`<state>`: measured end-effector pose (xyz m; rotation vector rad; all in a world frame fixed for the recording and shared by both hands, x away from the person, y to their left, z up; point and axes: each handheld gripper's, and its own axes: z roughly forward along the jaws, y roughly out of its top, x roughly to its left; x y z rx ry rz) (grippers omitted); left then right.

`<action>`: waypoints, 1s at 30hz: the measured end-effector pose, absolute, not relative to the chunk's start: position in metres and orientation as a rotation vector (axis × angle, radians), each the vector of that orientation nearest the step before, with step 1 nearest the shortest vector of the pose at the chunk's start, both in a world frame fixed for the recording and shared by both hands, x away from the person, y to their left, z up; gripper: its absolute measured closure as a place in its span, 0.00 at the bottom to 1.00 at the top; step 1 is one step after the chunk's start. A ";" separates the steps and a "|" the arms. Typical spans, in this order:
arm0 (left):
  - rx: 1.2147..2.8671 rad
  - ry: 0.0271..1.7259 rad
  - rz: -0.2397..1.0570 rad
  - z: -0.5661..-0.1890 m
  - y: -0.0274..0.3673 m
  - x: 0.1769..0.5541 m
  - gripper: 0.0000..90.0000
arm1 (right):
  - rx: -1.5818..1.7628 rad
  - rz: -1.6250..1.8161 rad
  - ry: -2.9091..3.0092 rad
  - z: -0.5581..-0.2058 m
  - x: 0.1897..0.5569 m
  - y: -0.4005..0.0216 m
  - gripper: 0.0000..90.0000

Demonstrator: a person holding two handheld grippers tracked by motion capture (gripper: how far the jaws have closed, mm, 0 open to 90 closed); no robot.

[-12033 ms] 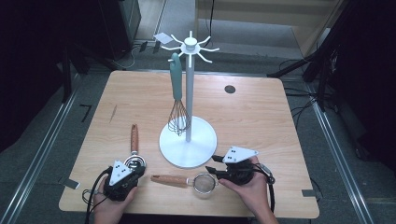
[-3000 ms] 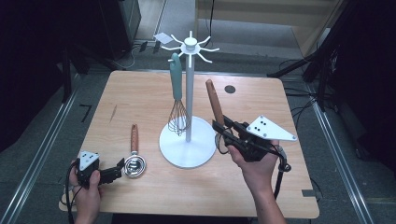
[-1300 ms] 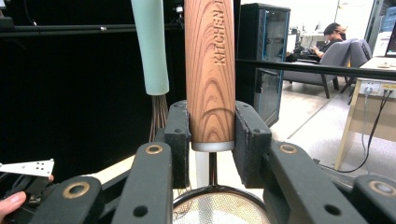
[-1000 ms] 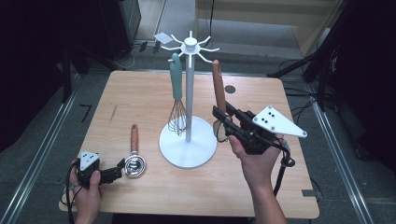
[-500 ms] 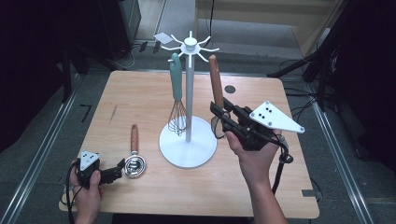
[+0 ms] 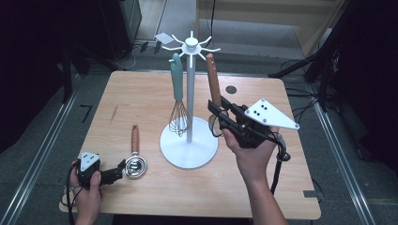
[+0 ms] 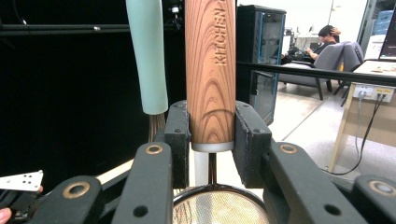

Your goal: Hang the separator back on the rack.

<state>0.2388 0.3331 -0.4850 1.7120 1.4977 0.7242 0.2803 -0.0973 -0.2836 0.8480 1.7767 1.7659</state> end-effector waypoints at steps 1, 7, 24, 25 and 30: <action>1.711 1.499 0.724 -0.485 0.333 0.239 0.00 | 0.848 1.758 1.776 -0.284 0.280 -0.097 0.79; 1.713 1.501 0.724 -0.485 0.333 0.239 0.00 | 0.858 1.714 1.781 -0.286 0.280 -0.094 0.79; 1.714 1.502 0.724 -0.485 0.333 0.239 0.00 | 0.859 1.692 1.770 -0.288 0.283 -0.089 0.79; 1.714 1.501 0.723 -0.485 0.333 0.239 0.00 | 0.856 1.691 1.769 -0.289 0.284 -0.089 0.79; 1.715 1.500 0.722 -0.485 0.333 0.239 0.00 | 0.849 1.716 1.774 -0.289 0.286 -0.088 0.72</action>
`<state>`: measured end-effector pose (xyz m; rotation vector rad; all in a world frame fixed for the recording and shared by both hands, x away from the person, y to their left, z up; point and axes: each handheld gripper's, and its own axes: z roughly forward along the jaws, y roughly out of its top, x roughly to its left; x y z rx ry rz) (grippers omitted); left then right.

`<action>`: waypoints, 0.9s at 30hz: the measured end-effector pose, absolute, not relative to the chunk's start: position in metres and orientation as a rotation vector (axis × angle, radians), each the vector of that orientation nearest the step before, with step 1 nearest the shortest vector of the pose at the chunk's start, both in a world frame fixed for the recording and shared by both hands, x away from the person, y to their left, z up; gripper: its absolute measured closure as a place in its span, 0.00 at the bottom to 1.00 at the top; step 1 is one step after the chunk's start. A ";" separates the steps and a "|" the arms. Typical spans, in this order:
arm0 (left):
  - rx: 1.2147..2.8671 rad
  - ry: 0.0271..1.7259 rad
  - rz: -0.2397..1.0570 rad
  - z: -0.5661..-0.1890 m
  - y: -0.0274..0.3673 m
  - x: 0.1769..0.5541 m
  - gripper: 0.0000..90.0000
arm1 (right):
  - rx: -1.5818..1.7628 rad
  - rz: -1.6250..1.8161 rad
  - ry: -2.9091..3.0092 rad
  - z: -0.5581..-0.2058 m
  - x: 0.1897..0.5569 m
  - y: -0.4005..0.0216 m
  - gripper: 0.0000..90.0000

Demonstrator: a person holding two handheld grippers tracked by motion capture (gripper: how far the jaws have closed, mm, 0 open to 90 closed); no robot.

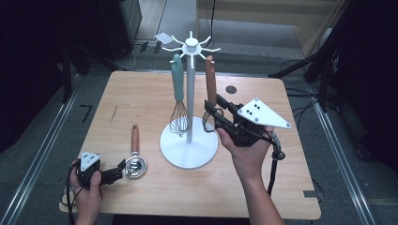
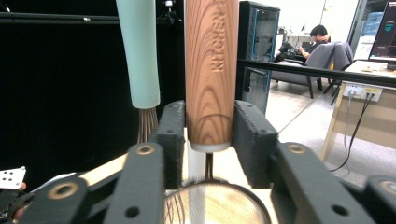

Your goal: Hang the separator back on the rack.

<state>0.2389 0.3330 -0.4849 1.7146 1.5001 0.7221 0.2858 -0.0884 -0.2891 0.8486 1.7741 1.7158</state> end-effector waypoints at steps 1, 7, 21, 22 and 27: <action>1.715 1.500 0.722 -0.485 0.333 0.239 0.00 | 0.843 1.720 1.773 -0.289 0.286 -0.088 0.71; 1.717 1.499 0.724 -0.485 0.333 0.239 0.00 | 0.832 1.791 1.773 -0.287 0.287 -0.093 0.83; 1.716 1.499 0.722 -0.485 0.333 0.239 0.00 | 0.850 1.769 1.747 -0.280 0.303 -0.095 1.00; 1.716 1.500 0.722 -0.485 0.333 0.239 0.00 | 0.843 1.771 1.743 -0.278 0.306 -0.094 1.00; 1.715 1.500 0.722 -0.485 0.333 0.239 0.00 | 0.830 1.780 1.717 -0.267 0.318 -0.089 1.00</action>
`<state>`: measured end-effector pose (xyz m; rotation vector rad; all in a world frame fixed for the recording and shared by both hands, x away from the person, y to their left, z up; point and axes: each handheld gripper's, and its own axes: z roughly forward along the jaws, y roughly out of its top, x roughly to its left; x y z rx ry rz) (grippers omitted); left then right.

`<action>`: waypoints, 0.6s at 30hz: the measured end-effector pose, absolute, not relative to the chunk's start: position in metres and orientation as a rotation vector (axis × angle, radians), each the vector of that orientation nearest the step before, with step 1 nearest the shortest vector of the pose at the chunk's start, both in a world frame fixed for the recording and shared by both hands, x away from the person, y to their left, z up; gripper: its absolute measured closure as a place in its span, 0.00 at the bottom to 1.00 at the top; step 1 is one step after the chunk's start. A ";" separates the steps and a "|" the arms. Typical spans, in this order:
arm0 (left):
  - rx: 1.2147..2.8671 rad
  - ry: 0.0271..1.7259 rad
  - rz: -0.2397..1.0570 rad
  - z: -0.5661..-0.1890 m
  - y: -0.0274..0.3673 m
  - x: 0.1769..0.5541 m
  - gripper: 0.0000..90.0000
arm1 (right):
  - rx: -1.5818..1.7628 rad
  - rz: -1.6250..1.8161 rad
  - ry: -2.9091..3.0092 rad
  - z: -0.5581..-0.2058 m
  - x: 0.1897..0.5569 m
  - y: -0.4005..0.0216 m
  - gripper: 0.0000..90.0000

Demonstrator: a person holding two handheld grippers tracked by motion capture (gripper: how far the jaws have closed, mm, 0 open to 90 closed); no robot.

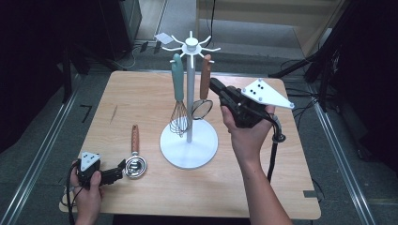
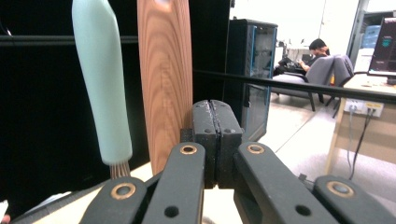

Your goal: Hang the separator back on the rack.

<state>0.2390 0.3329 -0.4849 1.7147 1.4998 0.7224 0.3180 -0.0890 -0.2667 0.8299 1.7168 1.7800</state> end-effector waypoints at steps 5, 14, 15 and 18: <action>1.715 1.499 0.720 -0.485 0.333 0.239 0.00 | 0.795 1.803 1.707 -0.263 0.322 -0.085 1.00; 1.715 1.499 0.718 -0.485 0.333 0.239 0.00 | 0.756 1.847 1.709 -0.259 0.318 -0.085 1.00; 1.714 1.499 0.717 -0.485 0.333 0.239 0.00 | 0.750 1.849 1.711 -0.259 0.318 -0.084 1.00; 1.715 1.497 0.716 -0.485 0.334 0.239 0.00 | 0.732 1.853 1.721 -0.259 0.315 -0.082 1.00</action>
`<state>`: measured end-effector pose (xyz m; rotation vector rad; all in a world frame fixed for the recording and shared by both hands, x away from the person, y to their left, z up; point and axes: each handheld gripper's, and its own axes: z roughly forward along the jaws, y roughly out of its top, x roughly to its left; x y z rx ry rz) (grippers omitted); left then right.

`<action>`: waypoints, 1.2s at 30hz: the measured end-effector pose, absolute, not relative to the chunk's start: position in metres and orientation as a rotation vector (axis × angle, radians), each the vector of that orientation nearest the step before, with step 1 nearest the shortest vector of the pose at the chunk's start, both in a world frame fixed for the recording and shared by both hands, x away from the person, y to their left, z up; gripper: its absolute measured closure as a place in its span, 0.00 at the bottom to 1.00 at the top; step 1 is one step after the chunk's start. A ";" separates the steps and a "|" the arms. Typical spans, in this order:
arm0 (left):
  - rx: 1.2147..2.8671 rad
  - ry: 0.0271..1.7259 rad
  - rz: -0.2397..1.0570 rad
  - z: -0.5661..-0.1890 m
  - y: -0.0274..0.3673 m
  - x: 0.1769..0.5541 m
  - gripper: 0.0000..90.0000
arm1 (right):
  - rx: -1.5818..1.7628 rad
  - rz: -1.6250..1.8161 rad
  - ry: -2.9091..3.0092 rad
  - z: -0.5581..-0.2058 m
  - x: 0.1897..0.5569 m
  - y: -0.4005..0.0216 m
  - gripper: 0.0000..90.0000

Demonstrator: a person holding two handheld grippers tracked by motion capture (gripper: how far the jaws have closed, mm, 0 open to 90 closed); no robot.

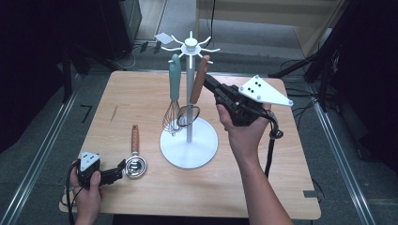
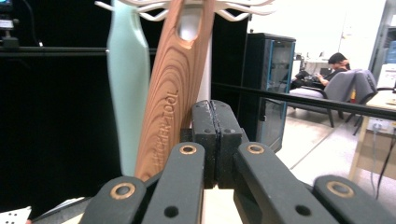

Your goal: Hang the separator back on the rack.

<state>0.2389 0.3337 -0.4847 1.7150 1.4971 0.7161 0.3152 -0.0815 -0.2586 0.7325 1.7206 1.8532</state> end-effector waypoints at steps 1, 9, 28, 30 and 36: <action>1.716 1.497 0.713 -0.485 0.334 0.239 0.00 | 0.725 1.852 1.725 -0.258 0.314 -0.081 1.00; 1.713 1.494 0.713 -0.485 0.334 0.239 0.00 | 0.692 1.856 1.733 -0.256 0.307 -0.074 1.00; 1.718 1.474 0.720 -0.484 0.332 0.238 0.05 | 0.744 1.795 1.752 -0.275 0.303 -0.084 1.00; 1.724 1.470 0.725 -0.484 0.332 0.237 0.05 | 0.759 1.787 1.756 -0.282 0.302 -0.089 0.99; 1.740 1.472 0.762 -0.484 0.327 0.237 0.15 | 0.819 1.756 1.779 -0.307 0.301 -0.102 0.96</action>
